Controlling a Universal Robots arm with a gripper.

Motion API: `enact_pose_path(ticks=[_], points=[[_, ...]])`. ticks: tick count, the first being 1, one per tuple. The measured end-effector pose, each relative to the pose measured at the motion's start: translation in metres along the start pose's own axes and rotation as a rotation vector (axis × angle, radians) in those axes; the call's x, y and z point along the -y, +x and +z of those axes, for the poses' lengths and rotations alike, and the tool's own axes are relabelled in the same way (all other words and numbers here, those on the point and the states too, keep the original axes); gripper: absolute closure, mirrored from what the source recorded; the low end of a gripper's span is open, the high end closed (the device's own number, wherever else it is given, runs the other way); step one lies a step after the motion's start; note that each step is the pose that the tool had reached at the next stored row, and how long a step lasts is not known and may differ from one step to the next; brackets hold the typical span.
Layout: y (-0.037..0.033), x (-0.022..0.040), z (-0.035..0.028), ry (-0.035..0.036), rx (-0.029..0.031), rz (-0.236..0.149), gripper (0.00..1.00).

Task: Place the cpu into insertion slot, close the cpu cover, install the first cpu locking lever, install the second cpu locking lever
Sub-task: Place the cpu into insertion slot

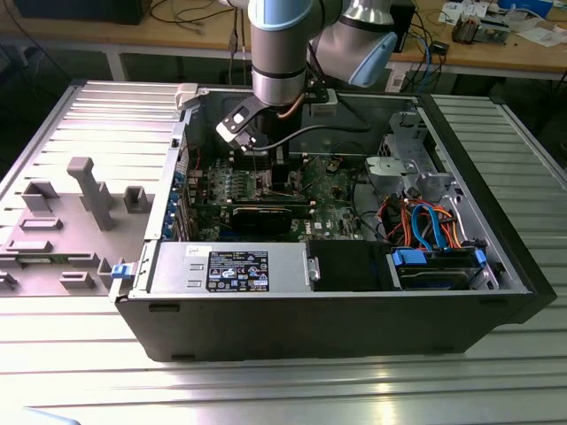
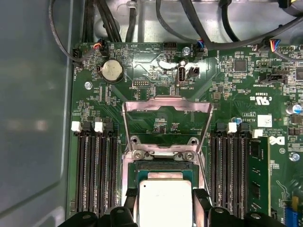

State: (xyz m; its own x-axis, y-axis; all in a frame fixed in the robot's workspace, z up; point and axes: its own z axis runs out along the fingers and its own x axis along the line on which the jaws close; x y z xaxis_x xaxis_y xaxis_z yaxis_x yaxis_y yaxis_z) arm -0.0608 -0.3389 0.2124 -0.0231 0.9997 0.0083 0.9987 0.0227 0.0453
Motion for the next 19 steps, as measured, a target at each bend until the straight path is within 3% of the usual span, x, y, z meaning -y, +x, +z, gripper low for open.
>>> enact_pose_path(ticks=[4, 7, 19], points=[[0.0001, 0.0001, 0.0063, -0.0002, 0.0035, 0.028, 0.45], [0.0021, -0.0001, 0.0128, -0.0001, 0.0056, 0.005, 0.45], [0.0020, -0.0010, 0.0164, 0.0001, 0.0066, 0.022, 0.45]])
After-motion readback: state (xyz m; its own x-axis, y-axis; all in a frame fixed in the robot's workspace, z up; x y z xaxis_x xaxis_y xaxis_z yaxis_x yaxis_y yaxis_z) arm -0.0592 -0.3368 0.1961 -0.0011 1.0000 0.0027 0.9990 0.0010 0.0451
